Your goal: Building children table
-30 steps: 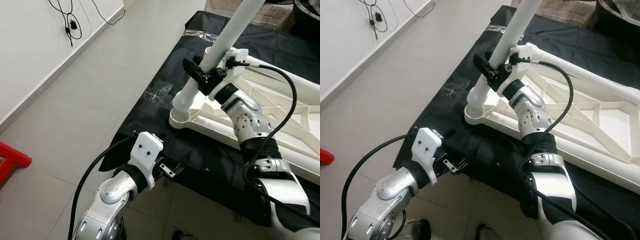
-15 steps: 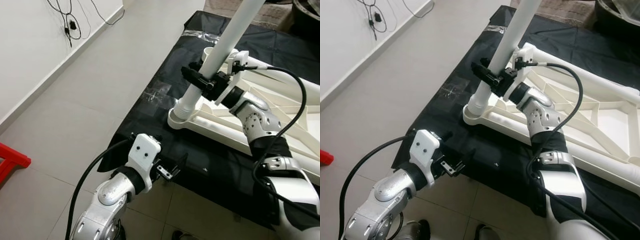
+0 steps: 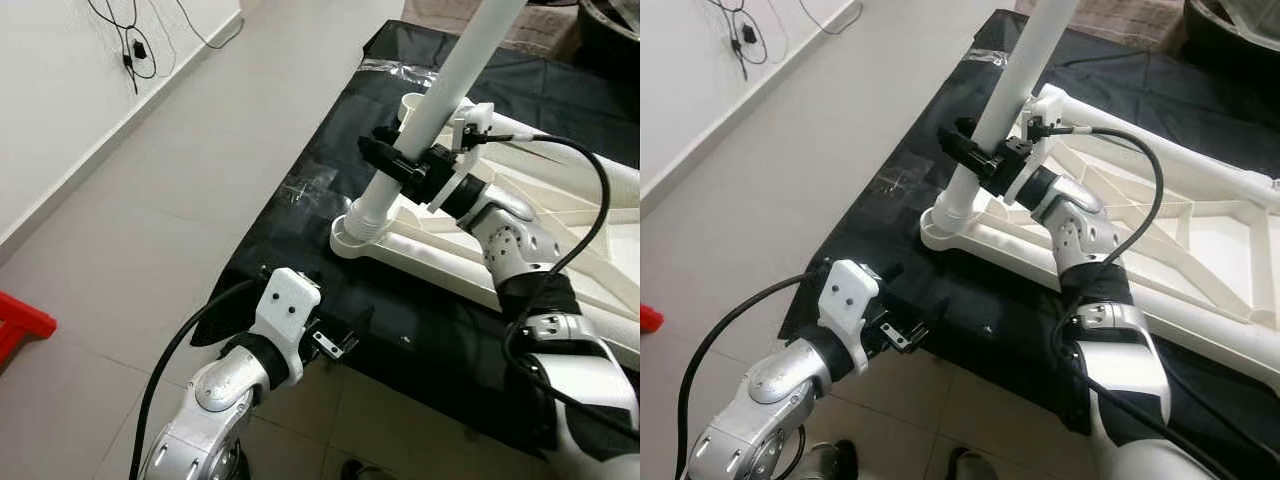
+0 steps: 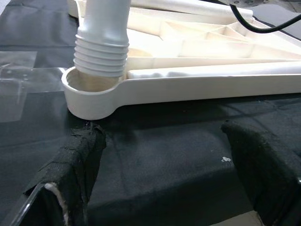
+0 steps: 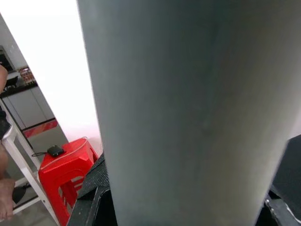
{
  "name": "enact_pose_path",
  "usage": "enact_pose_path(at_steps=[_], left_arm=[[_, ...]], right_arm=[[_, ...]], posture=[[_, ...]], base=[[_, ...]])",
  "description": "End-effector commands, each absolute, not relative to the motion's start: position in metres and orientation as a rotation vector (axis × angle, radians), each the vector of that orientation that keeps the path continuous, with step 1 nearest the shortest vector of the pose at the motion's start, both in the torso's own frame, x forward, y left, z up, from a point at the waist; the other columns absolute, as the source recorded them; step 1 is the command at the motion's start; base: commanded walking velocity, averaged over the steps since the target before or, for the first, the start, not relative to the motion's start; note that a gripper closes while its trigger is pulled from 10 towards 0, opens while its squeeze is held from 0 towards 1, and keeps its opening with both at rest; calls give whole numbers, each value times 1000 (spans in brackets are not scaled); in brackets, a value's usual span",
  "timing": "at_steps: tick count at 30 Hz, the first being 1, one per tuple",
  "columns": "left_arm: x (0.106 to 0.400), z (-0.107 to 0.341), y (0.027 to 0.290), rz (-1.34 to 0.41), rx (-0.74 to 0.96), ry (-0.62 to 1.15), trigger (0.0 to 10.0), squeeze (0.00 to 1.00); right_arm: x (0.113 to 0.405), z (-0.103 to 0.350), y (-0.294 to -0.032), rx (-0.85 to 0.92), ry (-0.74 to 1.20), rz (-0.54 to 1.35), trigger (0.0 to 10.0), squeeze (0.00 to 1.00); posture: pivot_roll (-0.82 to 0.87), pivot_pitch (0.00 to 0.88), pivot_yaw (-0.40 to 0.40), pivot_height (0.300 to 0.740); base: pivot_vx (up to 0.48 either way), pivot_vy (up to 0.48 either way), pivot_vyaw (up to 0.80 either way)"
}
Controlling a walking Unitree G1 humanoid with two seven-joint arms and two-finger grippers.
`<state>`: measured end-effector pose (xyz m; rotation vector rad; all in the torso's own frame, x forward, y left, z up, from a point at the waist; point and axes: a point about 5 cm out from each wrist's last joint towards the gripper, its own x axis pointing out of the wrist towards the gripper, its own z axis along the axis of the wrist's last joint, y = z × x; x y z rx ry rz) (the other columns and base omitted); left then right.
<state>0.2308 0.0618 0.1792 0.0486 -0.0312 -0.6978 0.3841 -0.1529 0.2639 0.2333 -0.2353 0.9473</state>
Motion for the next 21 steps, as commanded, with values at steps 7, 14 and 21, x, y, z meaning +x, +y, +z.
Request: enact_pose_path(at_steps=[7,14,21], left_arm=[[226,178,61,-712,39,-23,10000,0],[225,177,61,-714,42,-19,10000,0],[224,176,62,-715,47,-14,10000,0]], right_arm=[[384,237,-140,317,-118,981,10000,0],[386,244,-140,353,-160,951,10000,0],[390,260,-141,378,-232,923,10000,0]], posture=[[171,245,-109,740],[172,243,-109,740],[175,239,-110,740]], base=[[0,0,0],[0,0,0],[0,0,0]])
